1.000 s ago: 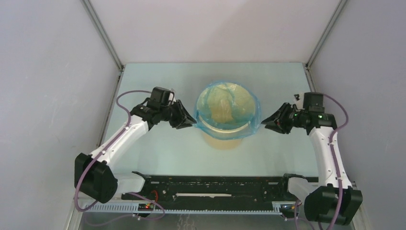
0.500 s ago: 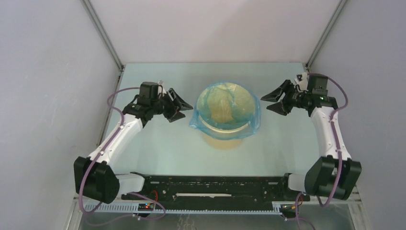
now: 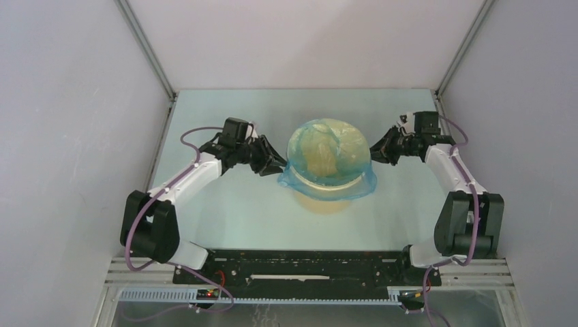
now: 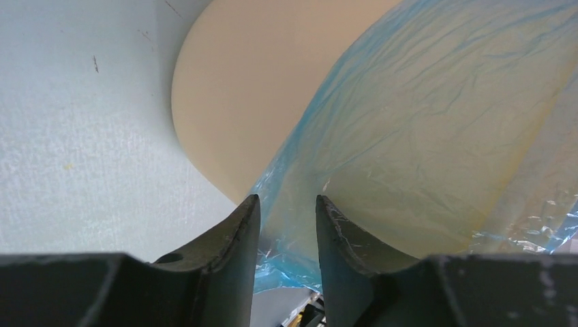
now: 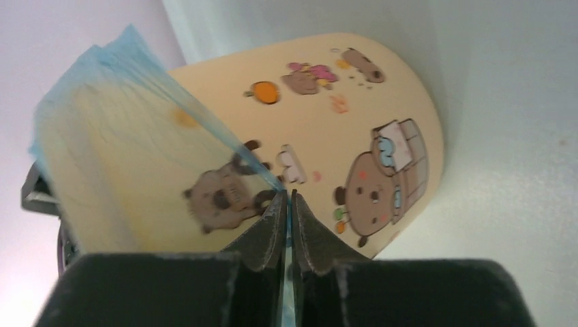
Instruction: Put the trash bags into the trash bin
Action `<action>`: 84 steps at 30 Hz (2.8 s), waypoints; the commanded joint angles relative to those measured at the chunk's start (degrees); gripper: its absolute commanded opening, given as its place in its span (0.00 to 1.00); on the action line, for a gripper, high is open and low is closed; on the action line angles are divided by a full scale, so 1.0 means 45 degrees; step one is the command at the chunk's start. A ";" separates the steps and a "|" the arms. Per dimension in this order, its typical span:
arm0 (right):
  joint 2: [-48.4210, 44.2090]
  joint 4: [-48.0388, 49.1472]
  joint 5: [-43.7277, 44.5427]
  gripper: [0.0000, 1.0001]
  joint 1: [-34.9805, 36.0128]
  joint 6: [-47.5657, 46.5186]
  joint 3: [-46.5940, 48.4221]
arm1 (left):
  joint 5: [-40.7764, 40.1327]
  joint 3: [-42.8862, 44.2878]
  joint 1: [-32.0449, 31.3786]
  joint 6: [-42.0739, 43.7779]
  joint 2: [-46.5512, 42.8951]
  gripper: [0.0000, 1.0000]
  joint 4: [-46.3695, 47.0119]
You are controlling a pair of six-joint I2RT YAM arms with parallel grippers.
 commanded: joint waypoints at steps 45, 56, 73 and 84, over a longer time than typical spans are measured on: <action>-0.4498 -0.5706 0.5134 0.61 0.0517 -0.1625 0.3475 | -0.0339 0.0122 -0.0349 0.0772 -0.2071 0.61 -0.1051; -0.1597 -0.5789 0.9644 0.57 0.7645 -0.1684 0.7007 | -0.0211 0.0142 -0.0340 0.0869 -0.1868 0.61 -0.1041; 0.2624 -0.1215 1.2682 0.71 0.9891 -0.2465 0.3591 | -0.0093 0.0400 -0.0355 0.1123 -0.1705 0.62 -0.1226; 0.3212 0.0458 1.3327 0.80 1.0108 -0.2240 0.2466 | 0.0043 0.0807 -0.0351 0.1242 -0.1349 0.62 -0.1411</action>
